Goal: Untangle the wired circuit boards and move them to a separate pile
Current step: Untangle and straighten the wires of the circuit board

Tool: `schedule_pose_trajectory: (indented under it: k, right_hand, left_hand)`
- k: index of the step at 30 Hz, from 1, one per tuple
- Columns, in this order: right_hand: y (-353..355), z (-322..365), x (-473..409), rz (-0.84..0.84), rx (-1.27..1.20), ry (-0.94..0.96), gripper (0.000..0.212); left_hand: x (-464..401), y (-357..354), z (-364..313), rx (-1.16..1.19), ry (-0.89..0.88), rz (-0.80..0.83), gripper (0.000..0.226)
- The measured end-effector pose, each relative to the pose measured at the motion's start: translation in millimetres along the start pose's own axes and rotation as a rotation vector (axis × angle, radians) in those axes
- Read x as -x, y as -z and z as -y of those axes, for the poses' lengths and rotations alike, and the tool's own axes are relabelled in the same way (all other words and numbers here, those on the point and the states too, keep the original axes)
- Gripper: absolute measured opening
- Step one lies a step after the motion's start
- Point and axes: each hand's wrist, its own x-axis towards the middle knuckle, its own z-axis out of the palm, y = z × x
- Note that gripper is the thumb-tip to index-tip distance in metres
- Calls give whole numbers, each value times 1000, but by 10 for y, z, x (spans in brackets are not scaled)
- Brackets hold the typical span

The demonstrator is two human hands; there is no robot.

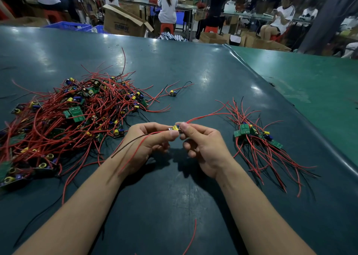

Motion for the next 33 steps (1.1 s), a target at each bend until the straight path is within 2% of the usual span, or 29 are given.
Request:
schedule_pose_trajectory:
  k: [4, 11, 13, 17, 19, 21, 24, 26, 30, 32, 33]
  right_hand:
    - [17, 24, -32, -139, -27, 43, 8]
    - [218, 156, -117, -481, -214, 213, 16]
    - [267, 176, -123, -484, -275, 213, 22]
    - [290, 206, -135, -427, -424, 98, 32]
    - [292, 214, -127, -424, -425, 140, 26]
    - [304, 217, -126, -437, -426, 184, 20]
    - [301, 207, -140, -474, -418, 193, 28]
    - [293, 177, -167, -505, -370, 182, 33]
    - [269, 73, -167, -526, -20, 192, 31]
    - [253, 58, -147, -549, 125, 205, 21]
    - [246, 56, -133, -575, 207, 222, 27]
  left_hand:
    - [-17, 0, 15, -53, 0, 15, 20]
    - [-1, -3, 4, -98, -4, 40, 31]
    - [7, -5, 1, -87, -2, 47, 31]
    - [25, -2, -14, -80, 13, 65, 23]
    - [32, -3, -32, -56, 25, 75, 16]
    - [27, 2, -45, -25, 43, 88, 19]
    - [36, 0, -62, -4, 52, 94, 19]
    - [34, -21, -69, 36, 30, 49, 24]
    - [-9, -9, -78, 225, -67, -169, 26]
    - [-27, 10, -89, 287, -122, -243, 20]
    - [-37, 15, -91, 319, -152, -279, 16]
